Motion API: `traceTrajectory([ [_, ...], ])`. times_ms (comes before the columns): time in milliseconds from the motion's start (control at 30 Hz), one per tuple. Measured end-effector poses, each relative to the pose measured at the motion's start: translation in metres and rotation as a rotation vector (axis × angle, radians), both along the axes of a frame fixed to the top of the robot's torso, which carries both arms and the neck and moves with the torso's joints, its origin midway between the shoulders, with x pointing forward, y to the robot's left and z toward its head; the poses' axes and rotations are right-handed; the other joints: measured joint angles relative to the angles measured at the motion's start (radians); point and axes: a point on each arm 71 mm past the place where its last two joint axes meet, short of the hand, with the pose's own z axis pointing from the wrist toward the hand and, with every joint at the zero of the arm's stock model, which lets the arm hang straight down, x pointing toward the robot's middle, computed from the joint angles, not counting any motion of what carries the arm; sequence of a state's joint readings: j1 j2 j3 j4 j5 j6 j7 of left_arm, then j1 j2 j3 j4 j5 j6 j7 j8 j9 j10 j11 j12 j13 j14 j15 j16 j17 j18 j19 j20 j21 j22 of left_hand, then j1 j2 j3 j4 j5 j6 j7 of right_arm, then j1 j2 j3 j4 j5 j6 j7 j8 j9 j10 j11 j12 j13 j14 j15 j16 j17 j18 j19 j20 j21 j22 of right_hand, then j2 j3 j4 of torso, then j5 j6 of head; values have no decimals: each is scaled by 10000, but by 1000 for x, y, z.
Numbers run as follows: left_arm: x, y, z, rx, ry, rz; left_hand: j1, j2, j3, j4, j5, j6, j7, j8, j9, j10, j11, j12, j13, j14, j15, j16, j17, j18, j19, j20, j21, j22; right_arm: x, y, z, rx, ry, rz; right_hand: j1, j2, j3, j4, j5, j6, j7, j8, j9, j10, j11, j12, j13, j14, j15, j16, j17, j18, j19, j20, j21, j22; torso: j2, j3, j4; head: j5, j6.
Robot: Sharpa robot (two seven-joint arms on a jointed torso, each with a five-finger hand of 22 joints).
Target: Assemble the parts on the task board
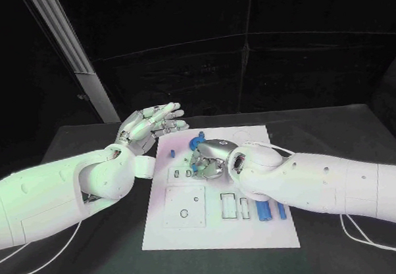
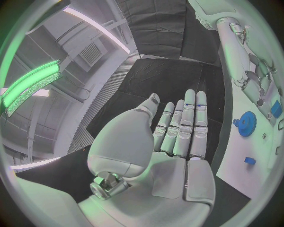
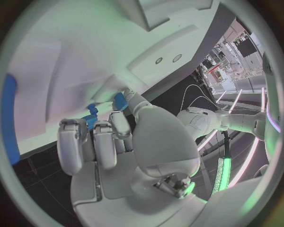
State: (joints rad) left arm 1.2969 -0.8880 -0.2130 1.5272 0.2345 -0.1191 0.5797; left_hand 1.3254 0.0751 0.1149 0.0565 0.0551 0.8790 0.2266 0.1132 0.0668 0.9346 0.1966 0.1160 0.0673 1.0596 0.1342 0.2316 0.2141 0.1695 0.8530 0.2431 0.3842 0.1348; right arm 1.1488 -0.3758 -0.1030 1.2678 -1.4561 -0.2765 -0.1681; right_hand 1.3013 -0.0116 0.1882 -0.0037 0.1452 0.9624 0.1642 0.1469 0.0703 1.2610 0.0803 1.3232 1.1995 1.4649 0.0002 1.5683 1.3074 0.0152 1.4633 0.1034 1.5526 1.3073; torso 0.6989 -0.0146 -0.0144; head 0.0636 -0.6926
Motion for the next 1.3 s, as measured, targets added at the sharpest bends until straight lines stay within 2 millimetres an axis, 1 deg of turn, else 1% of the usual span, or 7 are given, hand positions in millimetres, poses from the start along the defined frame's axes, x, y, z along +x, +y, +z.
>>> traceTrajectory([
  [67,0,0,0,1,0,1,0,0,0,0,0,0,0,0,0,0,0,0,0,0,0,0,0,-1,0,0,0,0,0,0,0,3,-15,-4,-54,-54,-50,50,-63,-3,-2,0,-5,0,0,0,0,0,0,0,0,-1,13,13,0,0,0,0,0,-4,2],
  [233,0,0,0,5,-1,3,0,0,0,0,0,0,0,0,0,0,0,0,0,0,0,0,-1,0,0,0,0,1,-1,0,0,23,-62,-21,-270,-110,-218,218,-466,-47,20,0,2,0,1,0,1,0,0,0,0,-1,37,36,0,0,0,-1,0,-11,3],
  [300,0,0,0,5,0,1,0,0,0,0,0,0,0,0,0,0,0,0,0,0,0,0,-1,0,0,0,0,1,-1,0,0,30,-83,-30,-310,-145,-289,278,-577,-79,-10,1,19,0,0,0,-6,0,0,0,0,-2,37,37,0,0,0,-1,0,-11,3],
  [333,1,0,0,5,0,0,0,0,0,0,0,0,0,0,0,0,0,0,0,0,0,0,-1,0,0,0,0,1,-1,0,-1,35,-99,-35,-398,-130,-379,297,-666,-98,8,2,27,1,1,0,-11,0,0,0,0,-1,37,36,0,0,0,-1,0,-11,3],
  [400,1,0,0,5,1,-2,0,0,0,0,0,0,0,0,0,0,0,0,0,0,0,0,-1,0,0,0,0,2,-1,0,-1,42,-121,-44,-450,-182,-472,380,-796,-181,-4,9,53,-21,22,0,-28,0,0,0,0,-2,37,37,0,0,1,-3,0,-14,4],
  [533,1,0,0,7,3,-2,0,0,0,0,0,0,0,0,0,0,0,0,0,0,0,0,-2,0,0,0,0,2,-2,0,-1,92,-182,-82,-449,-183,-565,418,-813,-216,30,14,32,-36,37,0,-30,0,0,0,0,-1,37,36,-41,0,1,-4,0,-21,3],
  [1300,1,0,-1,18,17,8,0,0,0,0,0,0,0,0,0,-1,0,0,0,0,0,0,-4,0,0,0,0,4,-1,-7,0,415,-529,-342,-448,-183,-582,435,-812,-215,30,40,26,-35,37,0,-43,0,-1,0,-1,-2,37,36,-42,0,2,-4,0,-66,11],
])
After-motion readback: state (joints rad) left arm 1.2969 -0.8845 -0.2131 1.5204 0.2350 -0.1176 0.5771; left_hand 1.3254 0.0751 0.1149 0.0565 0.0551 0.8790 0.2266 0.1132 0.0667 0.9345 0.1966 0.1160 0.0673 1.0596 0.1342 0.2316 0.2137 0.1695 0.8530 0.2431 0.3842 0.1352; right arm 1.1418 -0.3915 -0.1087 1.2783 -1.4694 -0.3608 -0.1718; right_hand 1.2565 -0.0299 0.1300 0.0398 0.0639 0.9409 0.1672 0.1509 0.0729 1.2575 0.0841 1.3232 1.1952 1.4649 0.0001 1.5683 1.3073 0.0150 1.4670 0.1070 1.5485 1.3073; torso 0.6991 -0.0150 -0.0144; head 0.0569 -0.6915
